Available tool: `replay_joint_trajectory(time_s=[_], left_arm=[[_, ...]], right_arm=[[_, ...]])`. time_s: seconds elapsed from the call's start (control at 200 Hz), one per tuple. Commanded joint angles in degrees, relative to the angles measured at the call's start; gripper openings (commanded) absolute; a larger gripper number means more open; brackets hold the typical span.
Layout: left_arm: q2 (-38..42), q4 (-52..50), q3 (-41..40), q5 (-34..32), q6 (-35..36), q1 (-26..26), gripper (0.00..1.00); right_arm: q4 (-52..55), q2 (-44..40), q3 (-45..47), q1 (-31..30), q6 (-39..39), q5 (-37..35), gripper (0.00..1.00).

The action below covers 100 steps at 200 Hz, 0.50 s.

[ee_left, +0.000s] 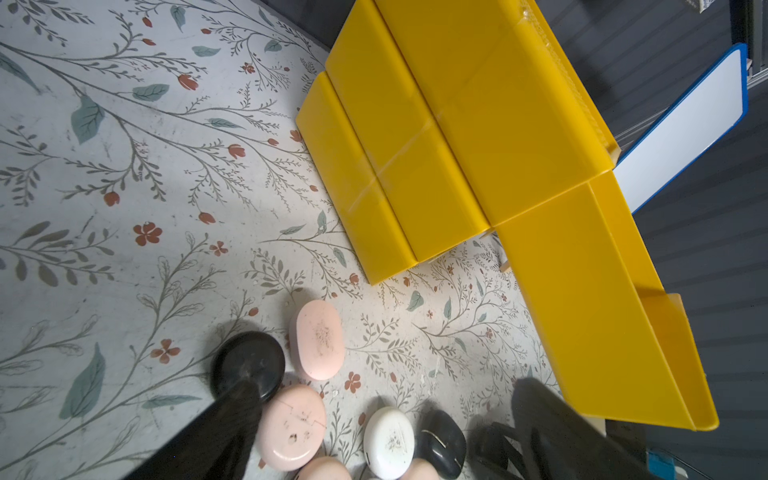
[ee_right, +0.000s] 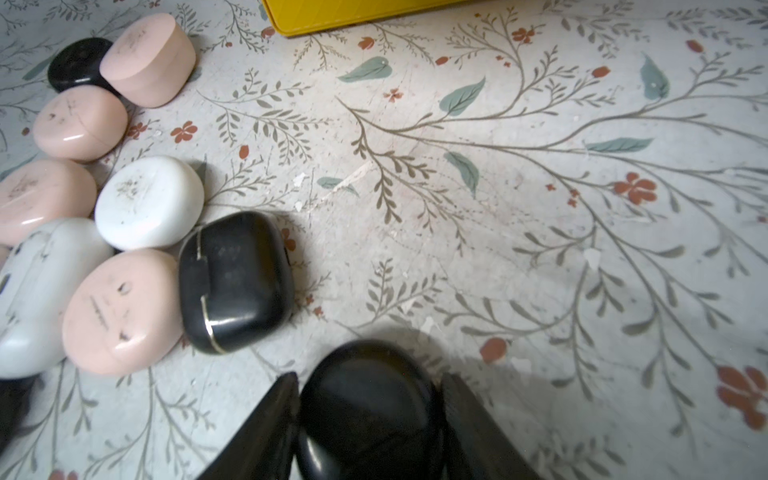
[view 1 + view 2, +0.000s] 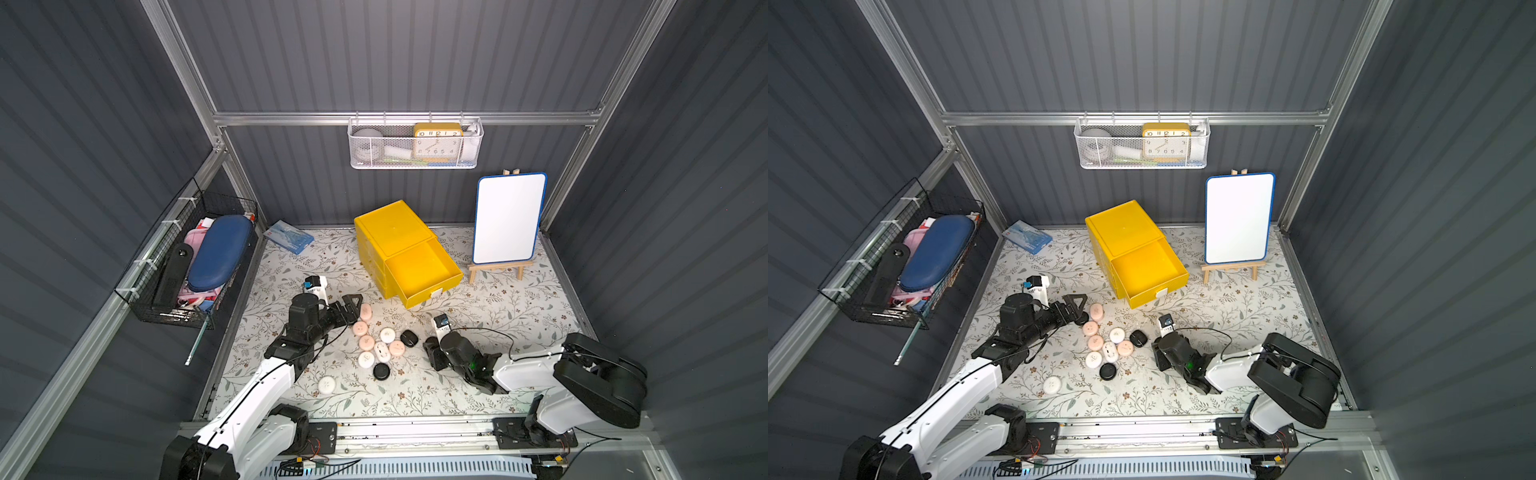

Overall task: Put the bluetooth earphones in the drawer according to color
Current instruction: Pick up the Bluetooth earphone from the center of the board.

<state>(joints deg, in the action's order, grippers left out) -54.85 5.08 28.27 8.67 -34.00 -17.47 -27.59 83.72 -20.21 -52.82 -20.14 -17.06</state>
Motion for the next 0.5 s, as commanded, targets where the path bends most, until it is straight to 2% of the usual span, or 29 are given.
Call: replay_joint_trajectory(time_s=[0.0,0.495], left_arm=[[0.8,-0.2,0.2,-0.7,0.3,0.3,0.99],[0.4,-0.2,0.5,-1.5,0.4,0.4,0.99]], right_arm=[[6.2,-4.7,0.3,-0.4,-1.2,0.8,0.41],[17.3,-25.9,-5.2,-0.4,-2.3,8.8,0.4]])
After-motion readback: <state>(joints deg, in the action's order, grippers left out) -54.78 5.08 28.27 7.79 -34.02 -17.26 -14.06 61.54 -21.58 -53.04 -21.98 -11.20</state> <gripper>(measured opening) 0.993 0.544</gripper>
